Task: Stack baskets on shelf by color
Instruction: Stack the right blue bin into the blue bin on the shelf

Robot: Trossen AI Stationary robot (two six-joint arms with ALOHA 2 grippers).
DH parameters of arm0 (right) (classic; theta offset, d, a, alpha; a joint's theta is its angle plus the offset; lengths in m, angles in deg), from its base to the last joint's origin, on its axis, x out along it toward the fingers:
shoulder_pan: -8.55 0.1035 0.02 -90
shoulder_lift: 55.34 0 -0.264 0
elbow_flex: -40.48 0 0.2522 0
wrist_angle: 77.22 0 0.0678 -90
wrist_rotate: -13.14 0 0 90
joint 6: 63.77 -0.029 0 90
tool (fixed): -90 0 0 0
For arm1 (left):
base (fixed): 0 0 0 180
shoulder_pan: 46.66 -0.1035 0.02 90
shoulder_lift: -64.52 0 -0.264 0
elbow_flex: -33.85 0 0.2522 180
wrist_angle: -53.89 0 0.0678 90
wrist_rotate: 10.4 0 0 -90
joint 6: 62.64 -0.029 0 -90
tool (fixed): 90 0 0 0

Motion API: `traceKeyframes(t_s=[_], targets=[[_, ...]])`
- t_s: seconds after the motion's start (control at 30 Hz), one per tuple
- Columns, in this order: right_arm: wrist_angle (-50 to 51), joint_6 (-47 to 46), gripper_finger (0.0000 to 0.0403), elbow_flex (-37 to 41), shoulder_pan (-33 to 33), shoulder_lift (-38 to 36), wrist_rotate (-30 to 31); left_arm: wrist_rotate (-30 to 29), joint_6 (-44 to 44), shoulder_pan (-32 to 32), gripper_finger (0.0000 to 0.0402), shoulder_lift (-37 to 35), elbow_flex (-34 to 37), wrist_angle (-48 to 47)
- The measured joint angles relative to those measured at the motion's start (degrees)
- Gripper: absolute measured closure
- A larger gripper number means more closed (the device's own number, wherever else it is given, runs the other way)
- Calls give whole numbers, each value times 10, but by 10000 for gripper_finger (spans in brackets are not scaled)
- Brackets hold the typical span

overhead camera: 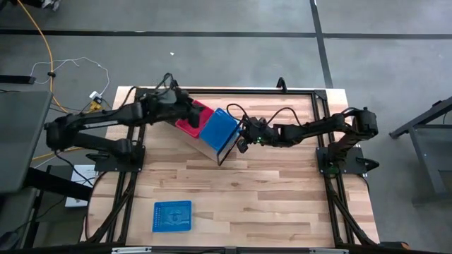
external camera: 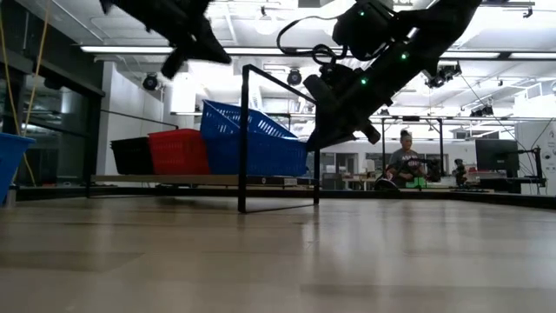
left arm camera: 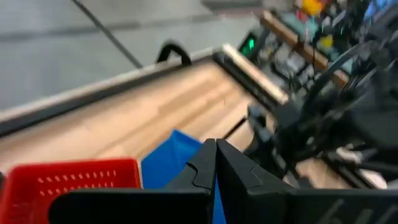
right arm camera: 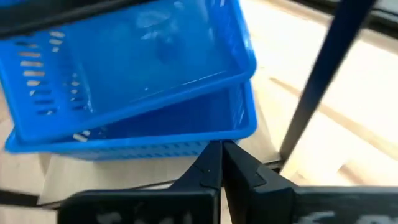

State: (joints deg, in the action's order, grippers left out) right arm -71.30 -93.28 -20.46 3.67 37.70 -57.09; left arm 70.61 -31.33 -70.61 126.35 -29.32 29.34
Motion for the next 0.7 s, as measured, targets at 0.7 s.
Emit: traceKeyframes(t_s=[0.7], targets=[[-1, -2, 403, 1, -25, 0, 16, 116, 13, -75, 402, 147, 0, -2]])
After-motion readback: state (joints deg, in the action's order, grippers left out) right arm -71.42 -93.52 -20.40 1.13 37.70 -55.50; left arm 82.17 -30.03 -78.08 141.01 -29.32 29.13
